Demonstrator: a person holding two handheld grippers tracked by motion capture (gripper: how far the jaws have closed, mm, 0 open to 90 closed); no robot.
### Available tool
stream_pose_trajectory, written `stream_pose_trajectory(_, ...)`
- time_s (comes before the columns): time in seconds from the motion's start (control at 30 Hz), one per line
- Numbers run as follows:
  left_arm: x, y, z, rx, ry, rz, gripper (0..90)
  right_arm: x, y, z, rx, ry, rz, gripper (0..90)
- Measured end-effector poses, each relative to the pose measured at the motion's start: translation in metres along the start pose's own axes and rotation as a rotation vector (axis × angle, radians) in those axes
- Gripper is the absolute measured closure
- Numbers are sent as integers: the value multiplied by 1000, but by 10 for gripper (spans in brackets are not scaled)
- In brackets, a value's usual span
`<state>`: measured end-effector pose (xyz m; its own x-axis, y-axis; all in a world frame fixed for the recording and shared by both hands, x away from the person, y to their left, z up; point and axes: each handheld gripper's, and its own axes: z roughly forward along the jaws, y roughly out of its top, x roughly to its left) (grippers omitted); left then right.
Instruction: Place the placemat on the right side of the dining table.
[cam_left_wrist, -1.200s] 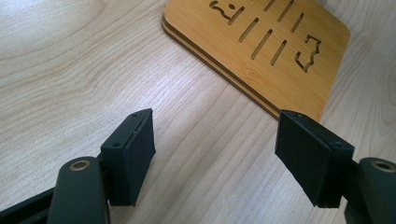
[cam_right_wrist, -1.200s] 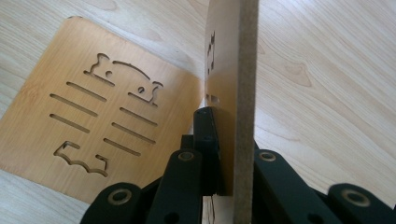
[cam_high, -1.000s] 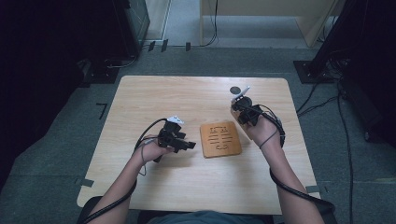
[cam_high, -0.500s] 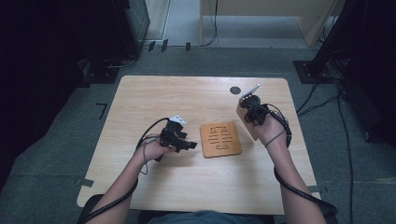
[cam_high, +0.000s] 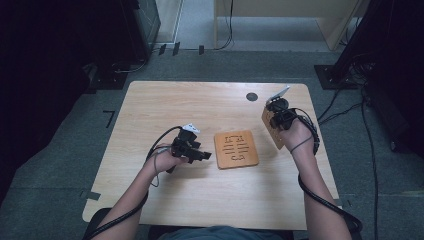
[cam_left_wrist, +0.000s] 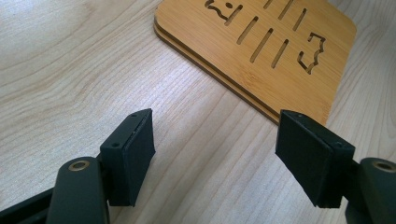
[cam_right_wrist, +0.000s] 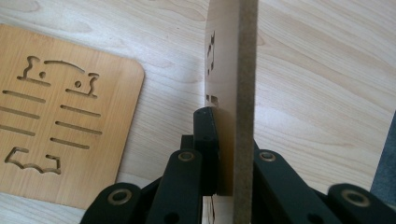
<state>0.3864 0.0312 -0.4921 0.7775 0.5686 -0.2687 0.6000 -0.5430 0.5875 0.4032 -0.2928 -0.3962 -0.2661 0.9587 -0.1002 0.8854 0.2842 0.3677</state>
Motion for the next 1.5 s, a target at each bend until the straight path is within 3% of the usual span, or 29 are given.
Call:
stream_pose_trajectory(0.87, -1, -2, 2, 12, 6, 1, 272, -34, 22, 6, 13, 24, 102, 877)
stream_pose_trajectory(1.17, -2, -3, 4, 16, 8, 9, 272, -51, 17, 10, 44, 35, 163, 877)
stream_pose_trajectory(1.5, -3, -2, 5, 18, 2, 13, 271, -62, 12, 17, 81, 33, 187, 877)
